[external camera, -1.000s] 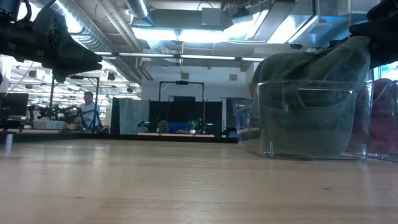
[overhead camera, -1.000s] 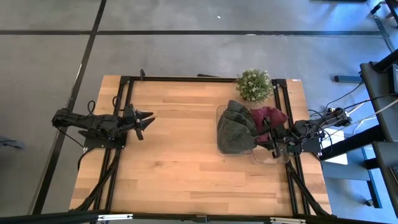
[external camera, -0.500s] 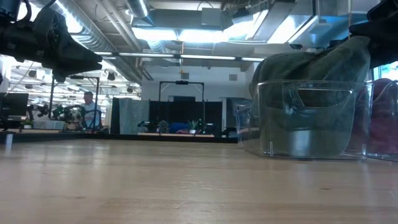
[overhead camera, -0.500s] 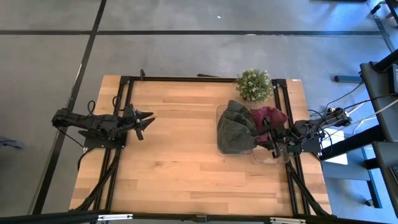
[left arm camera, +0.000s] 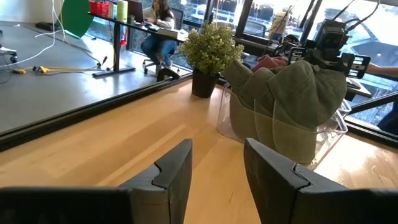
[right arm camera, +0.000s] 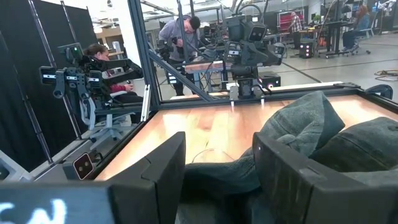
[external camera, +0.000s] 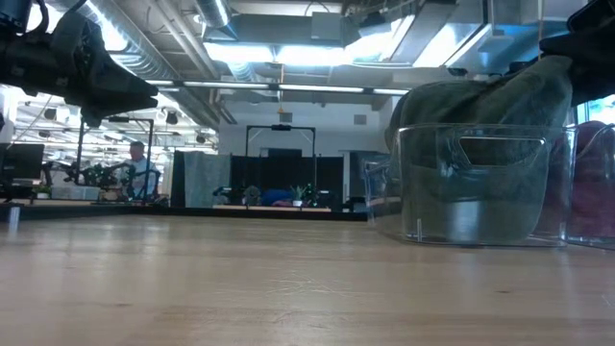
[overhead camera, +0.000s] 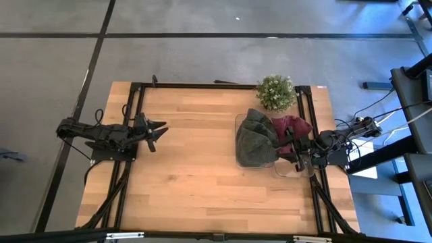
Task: Pick & Place hat
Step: Return to home position
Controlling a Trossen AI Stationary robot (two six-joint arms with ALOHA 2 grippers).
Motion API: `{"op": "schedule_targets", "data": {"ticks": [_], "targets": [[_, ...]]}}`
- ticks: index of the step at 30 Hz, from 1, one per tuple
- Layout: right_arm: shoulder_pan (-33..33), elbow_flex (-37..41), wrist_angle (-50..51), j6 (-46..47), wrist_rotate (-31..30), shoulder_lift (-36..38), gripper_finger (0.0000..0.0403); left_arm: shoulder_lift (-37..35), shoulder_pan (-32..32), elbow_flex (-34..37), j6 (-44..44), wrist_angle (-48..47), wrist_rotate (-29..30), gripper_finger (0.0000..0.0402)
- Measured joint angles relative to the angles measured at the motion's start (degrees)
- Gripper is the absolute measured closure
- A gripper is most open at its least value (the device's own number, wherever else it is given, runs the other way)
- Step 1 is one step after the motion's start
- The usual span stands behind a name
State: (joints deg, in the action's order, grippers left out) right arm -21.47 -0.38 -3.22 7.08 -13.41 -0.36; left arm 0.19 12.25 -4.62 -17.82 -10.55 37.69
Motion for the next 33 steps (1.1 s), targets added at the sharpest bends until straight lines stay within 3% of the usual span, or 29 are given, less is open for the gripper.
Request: {"op": "schedule_targets", "data": {"ticks": [33], "targets": [[0.0, 0.0, -0.01, 0.03, 0.0, 0.0, 0.0217, 0.01, 0.01, 0.0, 0.0, -0.01, 0.0, 0.0261]]}}
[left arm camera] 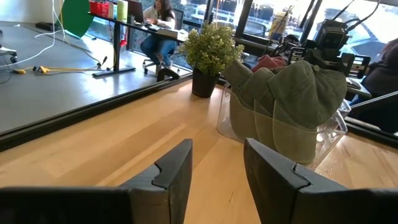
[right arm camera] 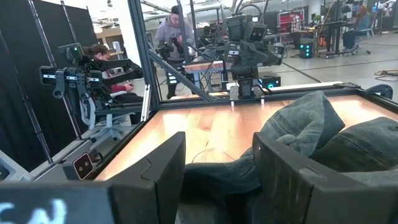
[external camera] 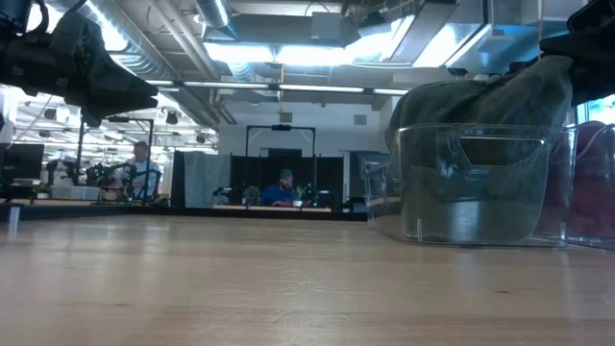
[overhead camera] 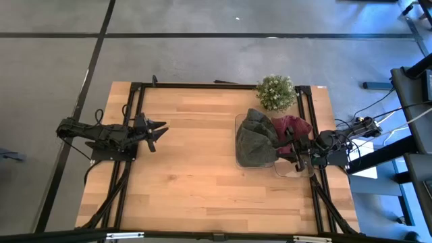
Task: Pick & Place hat
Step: Return to home position
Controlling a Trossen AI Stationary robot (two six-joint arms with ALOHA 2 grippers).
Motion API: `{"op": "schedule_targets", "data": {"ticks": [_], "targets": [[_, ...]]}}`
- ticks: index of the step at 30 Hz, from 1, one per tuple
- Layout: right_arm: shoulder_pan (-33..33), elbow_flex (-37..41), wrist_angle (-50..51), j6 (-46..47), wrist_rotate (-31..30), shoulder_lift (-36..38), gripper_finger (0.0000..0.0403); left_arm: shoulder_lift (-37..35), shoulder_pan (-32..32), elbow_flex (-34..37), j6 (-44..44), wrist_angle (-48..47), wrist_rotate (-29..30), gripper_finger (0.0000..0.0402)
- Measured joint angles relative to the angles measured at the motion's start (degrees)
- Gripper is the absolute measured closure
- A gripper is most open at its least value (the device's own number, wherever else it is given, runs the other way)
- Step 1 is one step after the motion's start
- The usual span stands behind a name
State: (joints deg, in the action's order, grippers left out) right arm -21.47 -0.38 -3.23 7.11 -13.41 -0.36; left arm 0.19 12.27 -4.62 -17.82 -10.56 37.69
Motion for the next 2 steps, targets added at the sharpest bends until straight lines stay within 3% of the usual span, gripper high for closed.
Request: {"op": "schedule_targets", "data": {"ticks": [2], "targets": [[0.0, 0.0, -0.01, -0.04, 0.0, 0.0, 0.0217, -0.01, -0.01, 0.0, -0.01, -0.01, 0.0, 0.0262]]}}
